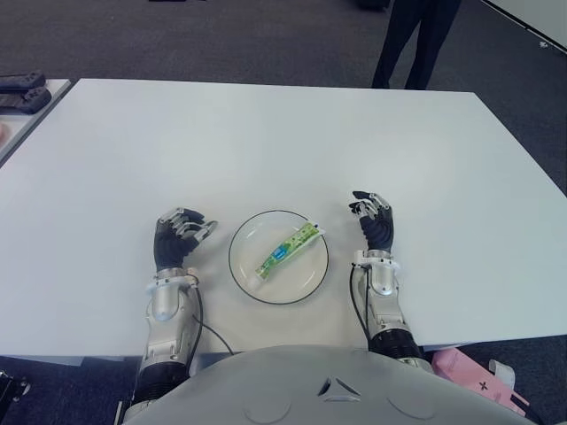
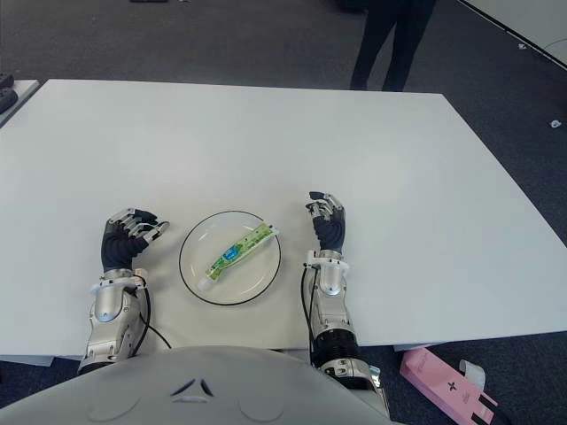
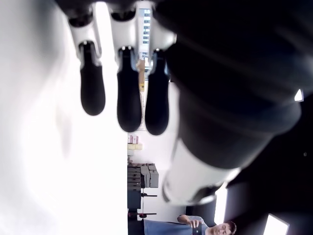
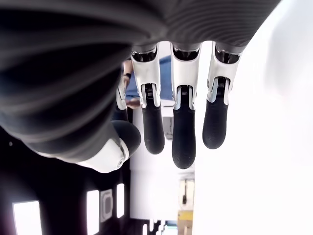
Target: Put the toothpaste on the table into the plate.
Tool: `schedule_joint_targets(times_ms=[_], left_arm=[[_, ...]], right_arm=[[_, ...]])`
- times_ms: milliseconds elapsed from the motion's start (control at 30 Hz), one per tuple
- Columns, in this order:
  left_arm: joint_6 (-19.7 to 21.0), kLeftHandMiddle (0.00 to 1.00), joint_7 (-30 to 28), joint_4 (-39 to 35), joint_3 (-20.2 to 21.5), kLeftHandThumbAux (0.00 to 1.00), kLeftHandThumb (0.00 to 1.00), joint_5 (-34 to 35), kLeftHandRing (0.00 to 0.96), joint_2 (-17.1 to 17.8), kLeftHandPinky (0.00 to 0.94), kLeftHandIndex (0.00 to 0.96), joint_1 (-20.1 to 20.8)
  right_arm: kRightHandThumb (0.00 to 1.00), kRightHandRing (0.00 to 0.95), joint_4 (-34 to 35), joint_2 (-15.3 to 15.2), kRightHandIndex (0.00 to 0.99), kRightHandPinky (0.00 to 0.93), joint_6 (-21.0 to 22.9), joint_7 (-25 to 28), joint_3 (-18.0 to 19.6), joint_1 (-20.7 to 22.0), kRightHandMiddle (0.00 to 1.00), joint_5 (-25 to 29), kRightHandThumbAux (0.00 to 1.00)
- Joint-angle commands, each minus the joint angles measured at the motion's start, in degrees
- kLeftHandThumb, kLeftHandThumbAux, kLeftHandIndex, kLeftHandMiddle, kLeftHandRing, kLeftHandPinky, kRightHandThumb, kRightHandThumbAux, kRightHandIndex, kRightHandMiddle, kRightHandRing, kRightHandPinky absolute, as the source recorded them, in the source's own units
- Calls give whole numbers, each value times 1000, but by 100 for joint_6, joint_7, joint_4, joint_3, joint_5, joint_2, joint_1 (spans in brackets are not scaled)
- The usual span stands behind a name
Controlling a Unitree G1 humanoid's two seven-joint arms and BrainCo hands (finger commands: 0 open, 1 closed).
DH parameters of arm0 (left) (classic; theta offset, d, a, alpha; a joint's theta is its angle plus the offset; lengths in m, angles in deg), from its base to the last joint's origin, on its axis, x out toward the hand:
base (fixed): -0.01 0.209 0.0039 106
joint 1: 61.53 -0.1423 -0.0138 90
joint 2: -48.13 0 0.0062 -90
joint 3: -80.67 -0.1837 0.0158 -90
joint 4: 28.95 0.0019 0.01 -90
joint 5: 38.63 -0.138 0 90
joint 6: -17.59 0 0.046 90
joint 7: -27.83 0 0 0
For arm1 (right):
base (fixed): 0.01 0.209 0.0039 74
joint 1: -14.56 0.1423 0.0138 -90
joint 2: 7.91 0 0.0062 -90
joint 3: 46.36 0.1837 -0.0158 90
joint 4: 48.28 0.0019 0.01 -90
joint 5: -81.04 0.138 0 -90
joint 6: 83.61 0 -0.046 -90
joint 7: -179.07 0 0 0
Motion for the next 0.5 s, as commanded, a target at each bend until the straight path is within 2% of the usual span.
schedule_joint_targets(times_ms=[33,167,500], left_arm=[[199,550,0,207,-14,998,27,16,553,-58,532,570,-103],[201,550,-7,204,-24,998,27,6,548,-51,514,570,-110],[109,541,3,263,-18,998,12,1,541,-56,519,563,-95]], right_arm=[[707,495,-50,-52,428,493,378,153,77,-125,498,122,730],[708,497,-73,-123,428,497,561,271,113,-176,493,121,730],[708,493,-34,-207,428,489,701,490,121,-275,488,112,728]])
